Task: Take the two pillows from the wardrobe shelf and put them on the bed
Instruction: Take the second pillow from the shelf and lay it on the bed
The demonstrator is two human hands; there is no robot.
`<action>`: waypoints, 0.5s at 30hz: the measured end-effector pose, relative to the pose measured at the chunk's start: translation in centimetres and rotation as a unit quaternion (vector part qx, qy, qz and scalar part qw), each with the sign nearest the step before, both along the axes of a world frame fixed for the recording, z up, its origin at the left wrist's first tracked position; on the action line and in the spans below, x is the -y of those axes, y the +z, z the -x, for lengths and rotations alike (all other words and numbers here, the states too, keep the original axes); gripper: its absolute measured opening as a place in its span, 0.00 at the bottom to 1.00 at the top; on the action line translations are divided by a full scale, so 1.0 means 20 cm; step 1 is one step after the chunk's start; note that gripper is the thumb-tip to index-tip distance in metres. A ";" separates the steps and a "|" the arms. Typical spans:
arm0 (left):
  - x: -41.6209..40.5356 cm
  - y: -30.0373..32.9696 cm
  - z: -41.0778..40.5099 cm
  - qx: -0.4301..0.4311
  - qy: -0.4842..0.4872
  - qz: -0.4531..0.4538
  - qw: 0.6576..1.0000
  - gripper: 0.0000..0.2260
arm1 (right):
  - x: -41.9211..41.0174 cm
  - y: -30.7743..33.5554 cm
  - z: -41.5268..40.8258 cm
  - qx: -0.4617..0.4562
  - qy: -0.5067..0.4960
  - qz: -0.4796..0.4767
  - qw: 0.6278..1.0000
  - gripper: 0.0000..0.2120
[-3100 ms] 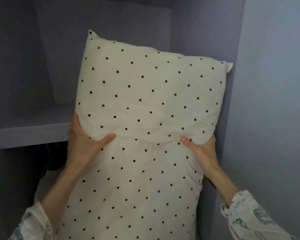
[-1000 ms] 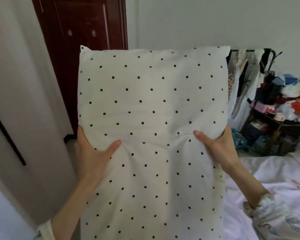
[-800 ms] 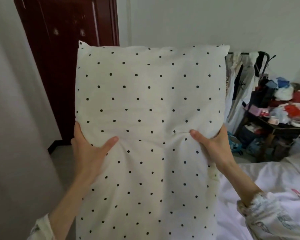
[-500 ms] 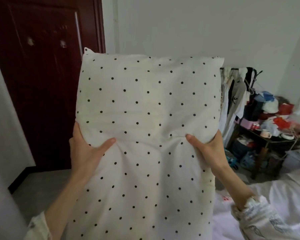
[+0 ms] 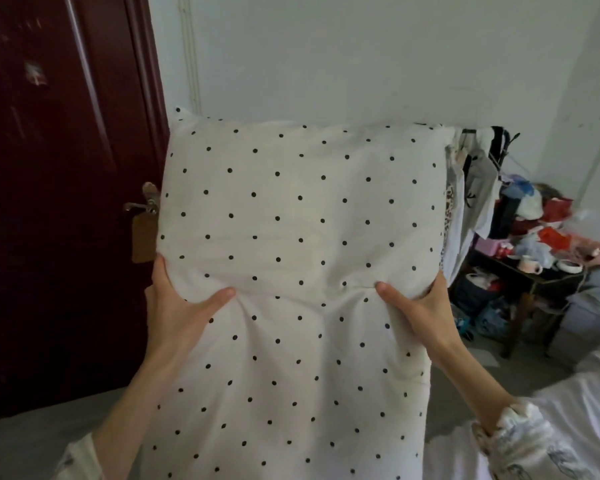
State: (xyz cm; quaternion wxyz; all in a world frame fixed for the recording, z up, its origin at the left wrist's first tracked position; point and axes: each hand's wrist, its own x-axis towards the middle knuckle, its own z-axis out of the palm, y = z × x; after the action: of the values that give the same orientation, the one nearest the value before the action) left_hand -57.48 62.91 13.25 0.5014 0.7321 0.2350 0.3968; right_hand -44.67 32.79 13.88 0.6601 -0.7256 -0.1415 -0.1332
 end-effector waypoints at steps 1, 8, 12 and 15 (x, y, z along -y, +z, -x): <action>-0.05 -0.02 -0.09 -0.008 -0.002 0.005 1.000 0.51 | -0.04 -0.01 -0.08 -0.001 -0.005 0.002 1.000 0.47; -0.28 -0.08 -0.81 -0.027 -0.044 -0.002 0.999 0.51 | -0.26 -0.09 -0.68 -0.021 -0.056 0.001 0.998 0.43; -0.34 -0.03 -1.21 -0.039 -0.083 -0.023 0.996 0.50 | -0.27 -0.07 -0.98 -0.045 -0.088 -0.009 0.995 0.46; -0.35 0.01 -1.52 -0.040 -0.117 -0.032 0.992 0.50 | -0.24 -0.04 -1.18 -0.041 -0.121 -0.018 0.992 0.42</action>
State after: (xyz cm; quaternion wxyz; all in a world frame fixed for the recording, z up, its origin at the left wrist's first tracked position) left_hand -27.13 69.87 13.48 0.5111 0.7853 0.1551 0.3131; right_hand -21.10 37.62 13.12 0.6571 -0.7305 -0.0228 -0.1845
